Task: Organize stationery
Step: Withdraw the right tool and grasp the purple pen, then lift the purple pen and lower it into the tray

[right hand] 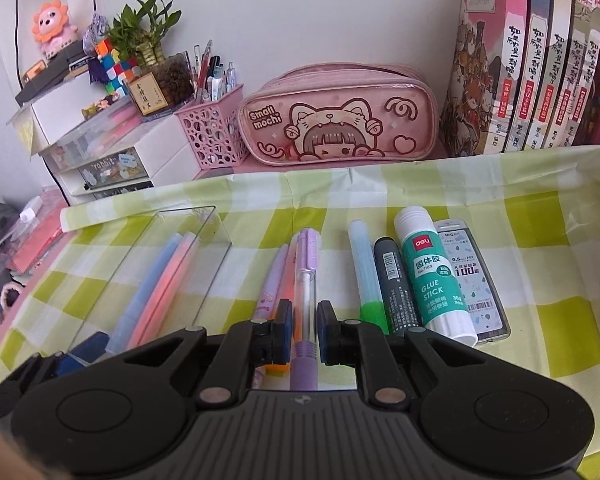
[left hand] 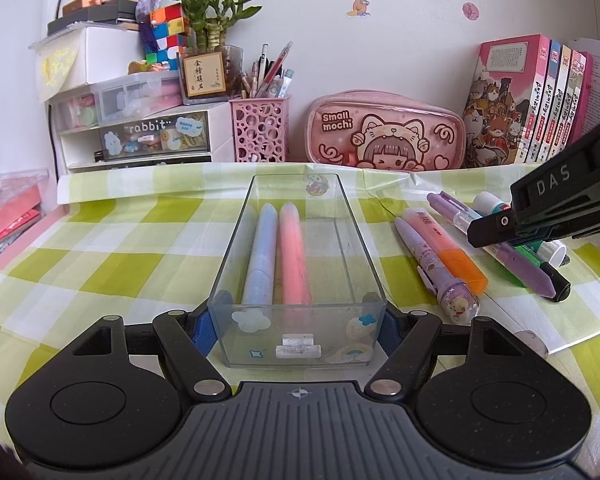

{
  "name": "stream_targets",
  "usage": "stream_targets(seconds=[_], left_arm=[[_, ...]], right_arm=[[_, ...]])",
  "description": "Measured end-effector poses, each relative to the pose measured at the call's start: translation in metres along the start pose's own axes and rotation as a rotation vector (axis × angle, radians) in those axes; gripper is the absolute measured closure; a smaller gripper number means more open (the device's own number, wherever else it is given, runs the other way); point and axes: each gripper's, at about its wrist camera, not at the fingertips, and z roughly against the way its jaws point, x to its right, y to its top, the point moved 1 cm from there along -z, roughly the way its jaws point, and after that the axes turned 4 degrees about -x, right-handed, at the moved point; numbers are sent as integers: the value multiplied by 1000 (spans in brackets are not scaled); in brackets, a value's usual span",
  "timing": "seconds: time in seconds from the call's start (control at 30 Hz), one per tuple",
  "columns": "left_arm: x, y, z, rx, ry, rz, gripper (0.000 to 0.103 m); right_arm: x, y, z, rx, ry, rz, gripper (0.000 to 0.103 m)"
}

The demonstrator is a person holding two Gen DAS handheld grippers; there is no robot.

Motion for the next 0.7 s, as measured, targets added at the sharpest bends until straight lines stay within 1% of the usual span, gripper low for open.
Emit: stream_targets(seconds=[0.2, 0.33, 0.4, 0.5, 0.6, 0.7], left_arm=[[0, 0, 0, 0, 1, 0, 30], [0, 0, 0, 0, 1, 0, 30], [0, 0, 0, 0, 0, 0, 30], [0, 0, -1, 1, 0, -1, 30], [0, 0, -1, 1, 0, -1, 30], [0, 0, -1, 1, 0, -1, 30]], right_arm=[[-2, 15, 6, -31, 193, -128, 91], [-10, 23, 2, -83, 310, -199, 91], [-16, 27, -3, -108, 324, -211, 91], [-24, 31, -9, -132, 317, -210, 91], [-27, 36, -17, -163, 340, -247, 91], [-31, 41, -25, -190, 336, -277, 91]])
